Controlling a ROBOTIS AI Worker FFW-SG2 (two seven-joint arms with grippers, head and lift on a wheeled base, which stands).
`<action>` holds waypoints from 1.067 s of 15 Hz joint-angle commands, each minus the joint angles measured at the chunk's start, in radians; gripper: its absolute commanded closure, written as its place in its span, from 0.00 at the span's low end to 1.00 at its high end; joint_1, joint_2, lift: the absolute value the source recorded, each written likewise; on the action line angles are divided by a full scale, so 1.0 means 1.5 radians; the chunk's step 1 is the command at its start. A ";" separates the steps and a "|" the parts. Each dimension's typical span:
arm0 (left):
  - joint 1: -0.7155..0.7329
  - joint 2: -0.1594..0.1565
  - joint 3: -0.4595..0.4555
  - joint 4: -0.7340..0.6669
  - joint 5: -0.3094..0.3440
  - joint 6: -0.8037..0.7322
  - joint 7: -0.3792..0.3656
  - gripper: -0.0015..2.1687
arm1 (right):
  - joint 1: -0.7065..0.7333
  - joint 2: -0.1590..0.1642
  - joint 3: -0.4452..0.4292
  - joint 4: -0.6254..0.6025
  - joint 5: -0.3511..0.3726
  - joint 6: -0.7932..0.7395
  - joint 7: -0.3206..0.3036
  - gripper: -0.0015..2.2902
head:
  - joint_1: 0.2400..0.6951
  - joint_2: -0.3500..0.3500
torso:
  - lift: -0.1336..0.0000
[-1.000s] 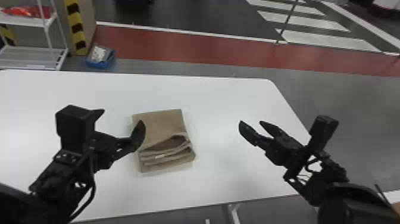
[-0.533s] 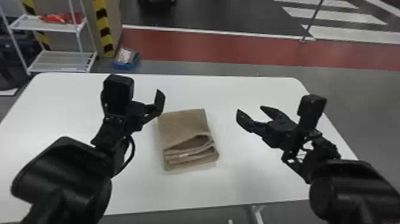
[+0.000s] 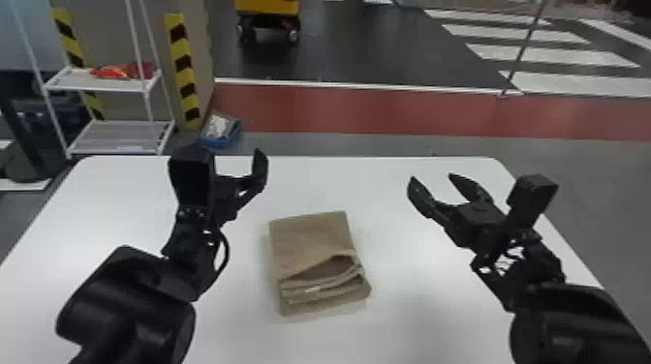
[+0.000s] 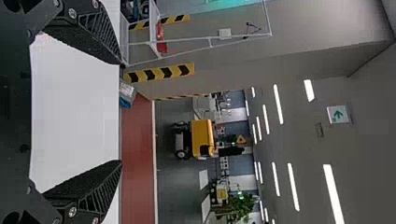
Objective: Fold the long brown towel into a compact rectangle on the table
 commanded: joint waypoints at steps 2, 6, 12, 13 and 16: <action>-0.001 0.028 0.024 0.000 0.018 -0.001 0.001 0.00 | -0.002 -0.023 -0.017 0.012 -0.023 0.004 0.000 0.06 | 0.77 0.34 | 0.10; 0.047 0.051 0.059 -0.051 0.021 0.058 -0.008 0.01 | 0.033 -0.022 -0.024 -0.024 -0.040 0.031 0.008 0.06 | 0.77 0.36 | 0.10; 0.159 0.091 0.134 -0.193 0.060 0.171 -0.022 0.02 | 0.158 0.028 -0.024 -0.140 -0.039 0.041 0.007 0.06 | 0.93 0.45 | 0.10; 0.159 0.097 0.134 -0.194 0.060 0.179 -0.022 0.02 | 0.159 0.028 -0.026 -0.140 -0.035 0.059 0.007 0.06 | 0.97 0.48 | 0.10; 0.166 0.097 0.140 -0.194 0.062 0.175 -0.024 0.02 | 0.168 0.028 -0.026 -0.147 -0.028 0.082 0.010 0.06 | 1.00 0.50 | 0.10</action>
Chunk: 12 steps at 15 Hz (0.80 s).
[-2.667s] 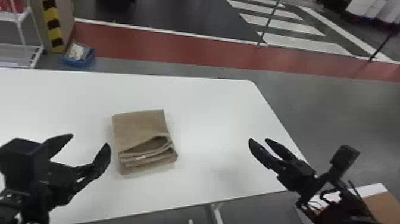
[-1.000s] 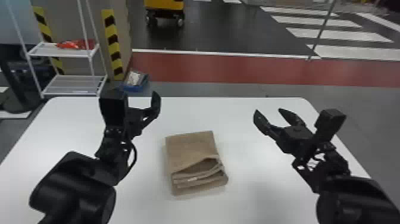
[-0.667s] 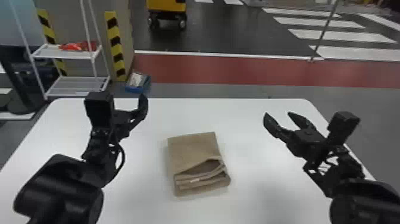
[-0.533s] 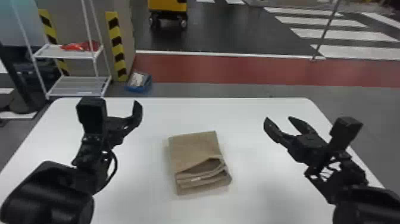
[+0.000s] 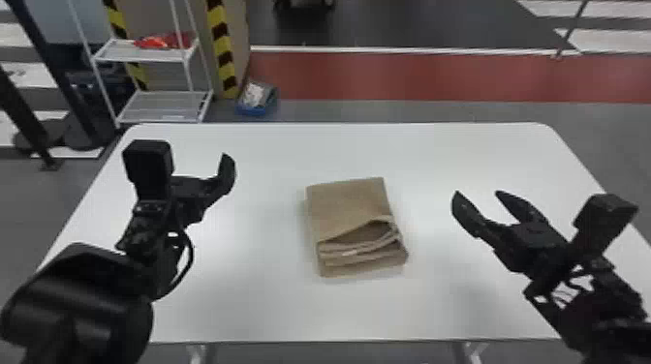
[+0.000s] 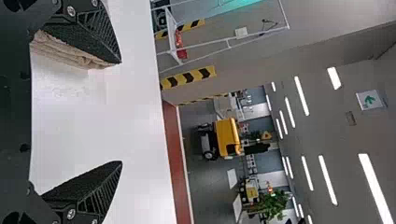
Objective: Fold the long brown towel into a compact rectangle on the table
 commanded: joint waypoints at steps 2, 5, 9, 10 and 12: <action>0.009 -0.001 0.002 -0.002 0.001 -0.010 0.001 0.02 | 0.014 0.000 0.006 -0.018 0.023 0.022 -0.002 0.06 | 1.00 0.50 | 0.10; 0.022 0.000 0.009 -0.015 0.001 -0.012 0.002 0.02 | 0.023 0.000 0.006 -0.025 0.022 0.030 -0.001 0.06 | 1.00 0.51 | 0.10; 0.027 0.000 0.009 -0.017 0.002 -0.012 0.001 0.02 | 0.024 0.001 0.016 -0.028 0.022 0.028 -0.001 0.06 | 1.00 0.52 | 0.10; 0.028 0.002 0.010 -0.020 0.002 -0.012 0.001 0.02 | 0.024 0.001 0.016 -0.028 0.022 0.026 0.000 0.06 | 1.00 0.52 | 0.10; 0.033 0.002 0.013 -0.025 0.004 -0.012 0.000 0.02 | 0.026 0.001 0.020 -0.030 0.022 0.026 0.000 0.06 | 1.00 0.53 | 0.10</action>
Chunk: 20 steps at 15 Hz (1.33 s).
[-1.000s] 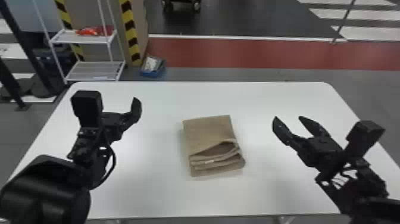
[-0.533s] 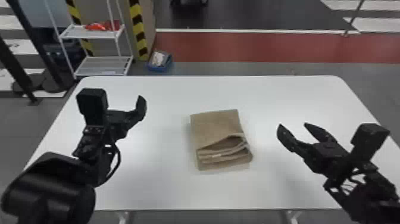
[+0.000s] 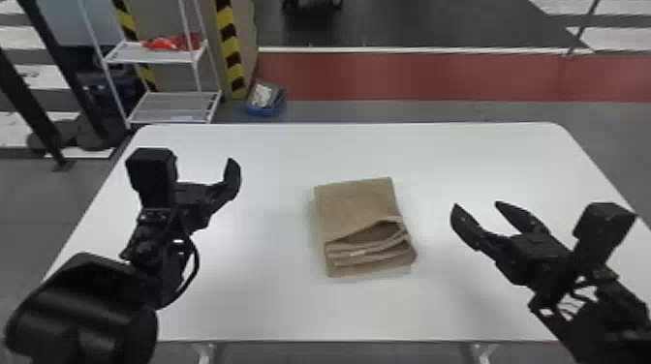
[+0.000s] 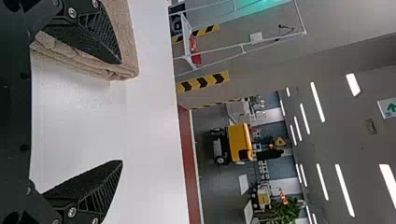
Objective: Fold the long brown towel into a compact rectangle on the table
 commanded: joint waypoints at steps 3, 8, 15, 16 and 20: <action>0.016 0.002 0.012 -0.024 0.007 0.004 -0.001 0.02 | 0.011 0.000 0.008 -0.016 -0.001 -0.008 0.001 0.06 | 1.00 0.54 | 0.10; 0.038 0.009 0.018 -0.045 0.014 0.006 -0.005 0.02 | 0.023 0.004 0.013 -0.037 0.003 -0.008 0.000 0.06 | 1.00 0.55 | 0.10; 0.055 0.016 0.034 -0.048 0.026 -0.006 -0.008 0.02 | 0.034 0.013 0.018 -0.041 0.013 -0.019 0.000 0.06 | 1.00 0.57 | 0.10; 0.056 0.016 0.033 -0.047 0.027 -0.016 -0.008 0.02 | 0.035 0.013 0.019 -0.041 0.013 -0.023 0.000 0.06 | 1.00 0.58 | 0.10; 0.058 0.016 0.034 -0.045 0.028 -0.027 -0.008 0.02 | 0.034 0.015 0.026 -0.039 0.016 -0.033 0.000 0.06 | 1.00 0.59 | 0.10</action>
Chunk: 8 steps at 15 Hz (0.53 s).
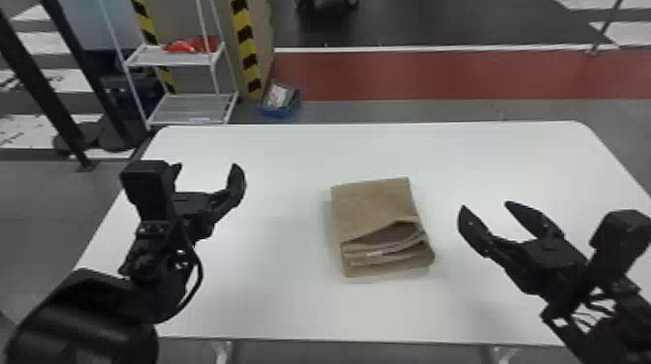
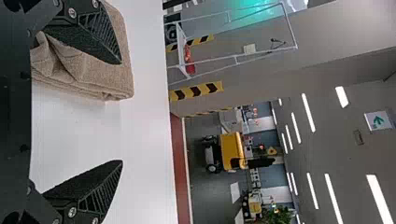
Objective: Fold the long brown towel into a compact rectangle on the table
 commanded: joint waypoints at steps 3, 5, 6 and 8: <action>0.000 0.000 0.000 0.006 0.000 -0.007 0.000 0.02 | 0.000 0.001 0.003 0.001 0.002 -0.013 0.000 0.06 | 1.00 0.60 | 0.10; 0.000 0.000 -0.001 0.006 0.000 -0.007 0.000 0.02 | 0.003 0.001 0.002 -0.001 0.002 -0.020 -0.002 0.06 | 1.00 0.60 | 0.10; 0.000 -0.001 -0.001 0.006 0.000 -0.009 0.000 0.02 | 0.003 0.001 0.002 -0.002 0.002 -0.020 -0.003 0.06 | 1.00 0.60 | 0.10; 0.000 0.000 -0.002 0.008 0.000 -0.017 0.001 0.02 | 0.005 0.002 0.002 -0.003 0.003 -0.020 -0.005 0.06 | 1.00 0.60 | 0.10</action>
